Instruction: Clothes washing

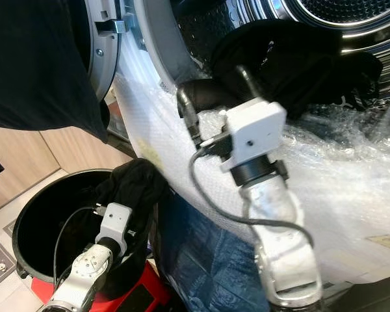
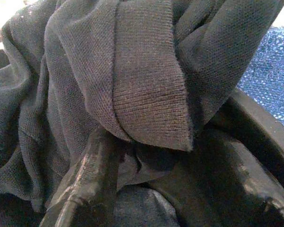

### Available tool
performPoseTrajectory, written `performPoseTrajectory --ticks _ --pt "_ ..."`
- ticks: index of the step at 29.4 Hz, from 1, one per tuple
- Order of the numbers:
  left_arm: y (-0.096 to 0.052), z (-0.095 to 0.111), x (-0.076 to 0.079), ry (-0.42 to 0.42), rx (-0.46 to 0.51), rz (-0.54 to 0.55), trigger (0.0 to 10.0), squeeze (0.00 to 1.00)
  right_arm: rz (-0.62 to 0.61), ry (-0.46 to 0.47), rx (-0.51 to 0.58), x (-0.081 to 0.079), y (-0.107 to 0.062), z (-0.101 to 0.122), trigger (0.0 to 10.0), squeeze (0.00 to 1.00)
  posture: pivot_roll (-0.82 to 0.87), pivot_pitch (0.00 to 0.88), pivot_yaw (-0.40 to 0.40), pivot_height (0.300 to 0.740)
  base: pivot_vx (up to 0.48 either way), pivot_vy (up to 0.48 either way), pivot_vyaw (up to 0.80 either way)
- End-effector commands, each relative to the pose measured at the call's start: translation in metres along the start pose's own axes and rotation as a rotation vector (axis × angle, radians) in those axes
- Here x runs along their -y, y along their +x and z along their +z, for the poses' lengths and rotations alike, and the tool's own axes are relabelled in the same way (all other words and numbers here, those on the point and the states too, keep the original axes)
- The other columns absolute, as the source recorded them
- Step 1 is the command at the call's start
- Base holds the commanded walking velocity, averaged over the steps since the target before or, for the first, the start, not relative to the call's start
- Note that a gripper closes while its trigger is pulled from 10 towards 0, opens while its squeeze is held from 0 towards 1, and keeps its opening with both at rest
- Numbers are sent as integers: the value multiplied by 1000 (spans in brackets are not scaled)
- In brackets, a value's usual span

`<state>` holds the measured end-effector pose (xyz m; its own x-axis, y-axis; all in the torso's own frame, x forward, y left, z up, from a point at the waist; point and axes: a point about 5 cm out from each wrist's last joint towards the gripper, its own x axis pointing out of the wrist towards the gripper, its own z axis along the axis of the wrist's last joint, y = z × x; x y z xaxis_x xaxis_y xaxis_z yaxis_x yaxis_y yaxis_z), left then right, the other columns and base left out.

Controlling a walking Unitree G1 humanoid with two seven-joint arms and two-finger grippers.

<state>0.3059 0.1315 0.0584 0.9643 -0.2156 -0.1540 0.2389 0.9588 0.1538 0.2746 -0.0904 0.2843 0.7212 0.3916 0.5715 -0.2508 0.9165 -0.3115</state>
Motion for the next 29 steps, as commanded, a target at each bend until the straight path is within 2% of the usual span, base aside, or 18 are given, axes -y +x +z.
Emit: performPoseTrajectory --ticks 1,7,9,13,16,19,29 --pt "-1 -6 6 12 -25 -26 10000 0 -5 -21 19 -4 2 1 10000 0 5 107 -18 740 0 0 0" --pt "0 -5 6 13 -23 -23 10000 0 -30 -52 35 -13 8 -5 10000 0 14 113 -20 740 0 0 0" --pt "-1 -5 5 9 -24 -14 10000 0 -38 -55 50 -22 16 -11 10000 0 21 112 -23 740 0 0 0" --pt "-1 -5 4 10 -23 -13 10000 0 -62 -50 76 -23 24 -10 10000 0 23 117 -21 740 0 0 0" --pt "0 -4 3 10 -21 -9 10000 0 -104 -63 93 -20 36 -10 10000 0 25 117 -19 740 0 0 0" --pt "0 -3 3 10 -18 -8 10000 0 -118 -70 99 -18 40 -10 10000 0 26 115 -21 740 0 0 0" --pt "0 -3 3 5 -18 -8 10000 0 -164 -121 87 -2 39 -20 10000 0 21 120 -23 740 0 0 0"
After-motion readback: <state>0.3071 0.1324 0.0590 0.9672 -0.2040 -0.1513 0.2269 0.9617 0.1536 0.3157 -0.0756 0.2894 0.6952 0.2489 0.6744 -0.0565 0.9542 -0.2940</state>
